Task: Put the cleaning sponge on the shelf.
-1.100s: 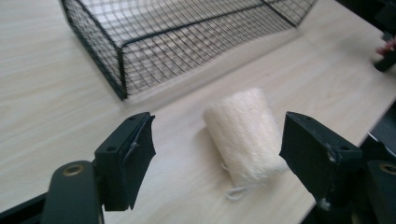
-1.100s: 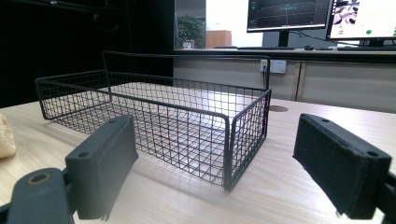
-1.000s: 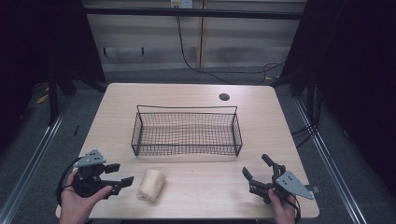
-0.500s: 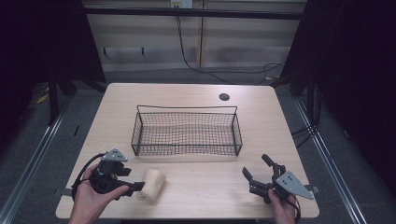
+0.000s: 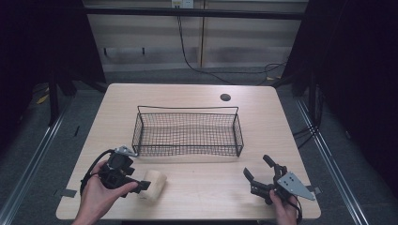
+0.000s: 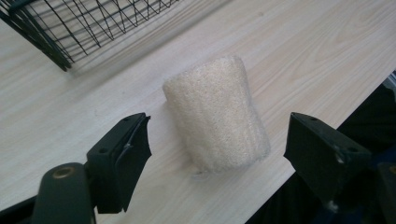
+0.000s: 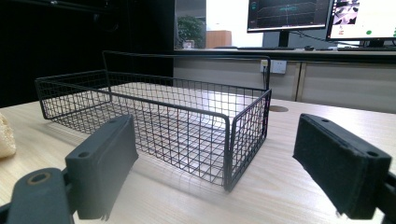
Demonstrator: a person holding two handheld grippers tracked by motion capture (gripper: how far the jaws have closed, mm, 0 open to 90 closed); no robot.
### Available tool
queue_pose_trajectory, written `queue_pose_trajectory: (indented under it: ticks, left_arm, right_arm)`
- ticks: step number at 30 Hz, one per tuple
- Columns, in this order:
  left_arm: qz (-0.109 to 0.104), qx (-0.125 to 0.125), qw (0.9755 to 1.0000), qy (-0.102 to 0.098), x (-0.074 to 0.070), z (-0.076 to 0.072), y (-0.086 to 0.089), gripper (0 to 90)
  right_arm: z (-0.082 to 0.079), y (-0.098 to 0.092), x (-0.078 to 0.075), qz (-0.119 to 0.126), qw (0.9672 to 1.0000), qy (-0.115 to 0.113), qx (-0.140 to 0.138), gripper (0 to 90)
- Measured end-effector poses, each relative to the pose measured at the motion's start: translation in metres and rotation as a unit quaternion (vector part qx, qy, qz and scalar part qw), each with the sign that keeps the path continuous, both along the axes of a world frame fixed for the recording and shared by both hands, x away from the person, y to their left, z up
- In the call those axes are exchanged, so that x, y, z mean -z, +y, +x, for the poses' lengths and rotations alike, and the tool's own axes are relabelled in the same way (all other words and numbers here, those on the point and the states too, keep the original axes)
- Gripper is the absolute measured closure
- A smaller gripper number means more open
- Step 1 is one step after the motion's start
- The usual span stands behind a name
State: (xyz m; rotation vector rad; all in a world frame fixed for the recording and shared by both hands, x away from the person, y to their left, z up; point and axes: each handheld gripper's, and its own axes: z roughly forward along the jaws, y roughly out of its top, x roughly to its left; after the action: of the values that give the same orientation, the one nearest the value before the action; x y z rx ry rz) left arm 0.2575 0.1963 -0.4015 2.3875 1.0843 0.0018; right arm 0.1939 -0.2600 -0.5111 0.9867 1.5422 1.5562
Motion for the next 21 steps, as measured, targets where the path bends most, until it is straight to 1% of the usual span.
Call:
queue_pose_trajectory:
  ticks: [1, 3, 4, 6, 7, 8, 9, 12, 13, 16, 19, 20, 21]
  left_arm:
    - [0.005, 0.002, 1.0000, 0.008, 0.001, 0.001, -0.001, 20.6]
    - [0.007, 0.002, 0.9997, 0.025, 0.004, 0.004, -0.005, 20.1]
    - [0.007, 0.002, 0.9997, 0.025, 0.004, 0.004, -0.005, 19.7]
    - [0.008, 0.002, 0.9995, 0.031, 0.005, 0.006, -0.006, 19.6]
    - [0.008, 0.002, 0.9993, 0.037, 0.007, 0.008, -0.007, 18.5]
    - [0.008, 0.002, 0.9993, 0.037, 0.007, 0.008, -0.007, 17.6]
    - [0.014, 0.008, 0.9988, 0.047, 0.009, 0.010, -0.009, 17.6]
    - [0.017, 0.014, 0.9984, 0.052, 0.010, 0.011, -0.012, 17.6]
    - [0.023, 0.021, 0.9979, 0.057, 0.011, 0.012, -0.013, 17.6]
    - [0.024, 0.017, 0.9973, 0.067, 0.014, 0.014, -0.015, 17.5]
    - [0.036, 0.011, 0.9963, 0.077, 0.019, 0.017, -0.020, 17.5]
    - [0.036, 0.011, 0.9963, 0.077, 0.019, 0.017, -0.020, 17.5]
    - [0.039, 0.015, 0.9957, 0.083, 0.021, 0.018, -0.023, 17.5]
  right_arm:
    - [0.000, 0.000, 0.000, 0.000, 1.0000, 0.000, 0.000, 12.7]
    - [0.000, 0.000, 0.000, 0.000, 1.0000, 0.000, 0.000, 12.7]
    - [0.000, 0.000, 0.000, 0.000, 1.0000, 0.000, 0.000, 12.7]
    - [0.000, 0.000, 0.000, -0.001, 1.0000, 0.000, 0.001, 12.7]
    - [0.000, 0.000, 0.000, 0.000, 1.0000, 0.000, 0.000, 12.7]
    - [0.000, 0.000, 0.000, 0.000, 1.0000, 0.000, 0.000, 12.7]
    - [0.000, 0.000, 0.000, 0.000, 1.0000, 0.000, 0.000, 12.7]
    - [0.000, 0.000, 0.000, 0.000, 1.0000, 0.000, 0.000, 12.8]
    - [0.000, 0.000, 0.000, 0.000, 1.0000, 0.000, 0.000, 12.8]
    - [0.000, 0.000, 0.000, 0.000, 1.0000, 0.000, 0.000, 12.7]
    - [0.000, 0.000, 0.000, 0.000, 1.0000, 0.000, 0.000, 12.7]
    - [0.000, 0.000, 0.000, 0.000, 1.0000, 0.000, 0.000, 12.7]
    - [0.000, 0.000, 0.000, 0.000, 1.0000, 0.001, 0.000, 12.8]
